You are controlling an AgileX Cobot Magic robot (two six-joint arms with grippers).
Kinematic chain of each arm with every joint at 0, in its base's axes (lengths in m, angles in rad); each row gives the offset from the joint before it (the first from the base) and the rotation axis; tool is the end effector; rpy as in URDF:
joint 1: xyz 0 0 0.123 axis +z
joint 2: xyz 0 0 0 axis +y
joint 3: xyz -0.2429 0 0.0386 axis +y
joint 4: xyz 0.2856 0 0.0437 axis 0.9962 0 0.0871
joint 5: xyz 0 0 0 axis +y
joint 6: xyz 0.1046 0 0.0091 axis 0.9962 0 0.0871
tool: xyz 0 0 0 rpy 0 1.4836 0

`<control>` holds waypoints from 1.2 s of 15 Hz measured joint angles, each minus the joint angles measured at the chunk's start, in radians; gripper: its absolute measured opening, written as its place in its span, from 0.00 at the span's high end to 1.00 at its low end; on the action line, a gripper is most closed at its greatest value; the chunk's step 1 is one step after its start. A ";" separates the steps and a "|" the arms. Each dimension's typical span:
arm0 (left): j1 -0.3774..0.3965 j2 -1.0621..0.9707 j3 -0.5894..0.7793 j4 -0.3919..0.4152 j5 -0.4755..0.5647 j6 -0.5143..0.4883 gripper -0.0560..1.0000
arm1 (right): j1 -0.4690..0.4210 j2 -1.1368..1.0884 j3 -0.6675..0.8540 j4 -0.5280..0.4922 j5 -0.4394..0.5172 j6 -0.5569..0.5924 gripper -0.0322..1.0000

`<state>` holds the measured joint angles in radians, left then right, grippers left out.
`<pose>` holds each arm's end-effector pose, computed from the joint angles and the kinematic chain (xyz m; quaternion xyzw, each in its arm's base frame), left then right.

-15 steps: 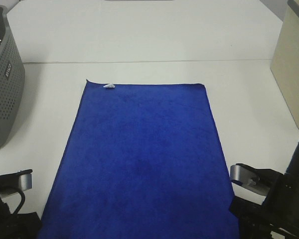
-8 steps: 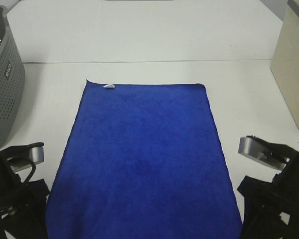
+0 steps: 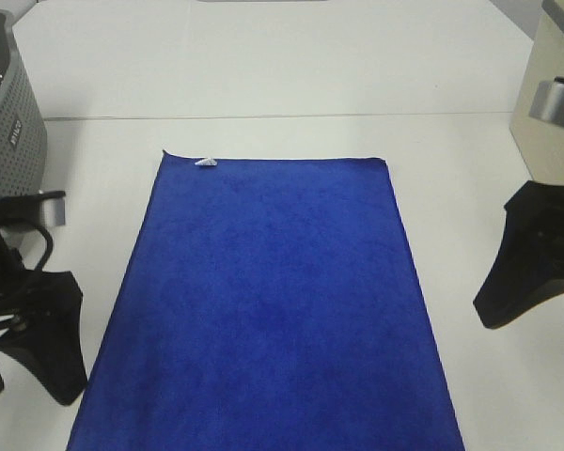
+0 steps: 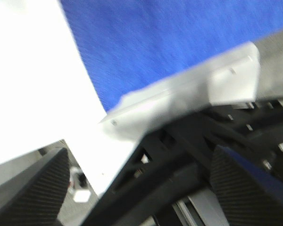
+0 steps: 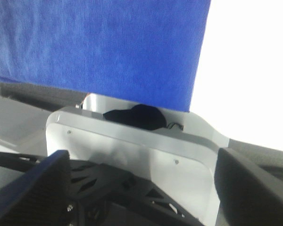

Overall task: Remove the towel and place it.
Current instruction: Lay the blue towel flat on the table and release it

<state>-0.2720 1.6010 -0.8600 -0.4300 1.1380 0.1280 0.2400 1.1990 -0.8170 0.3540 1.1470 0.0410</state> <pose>0.2478 -0.1104 0.1085 -0.0848 -0.9736 0.1744 0.1206 0.2293 0.0903 0.1990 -0.0360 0.9836 0.1721 0.0397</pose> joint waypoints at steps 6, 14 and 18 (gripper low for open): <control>0.000 -0.203 -0.037 0.132 -0.055 -0.147 0.21 | 0.000 -0.003 -0.042 -0.037 -0.042 0.003 0.18; 0.000 -0.213 -0.114 0.136 -0.227 -0.172 0.21 | -0.001 0.079 -0.137 -0.048 -0.223 0.002 0.18; 0.063 -0.205 -0.277 0.162 -0.178 -0.152 0.21 | -0.027 0.211 -0.320 -0.035 -0.194 0.002 0.18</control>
<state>-0.2090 1.3960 -1.1370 -0.2680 0.9600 -0.0240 0.2130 1.4100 -1.1370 0.3190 0.9530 0.0430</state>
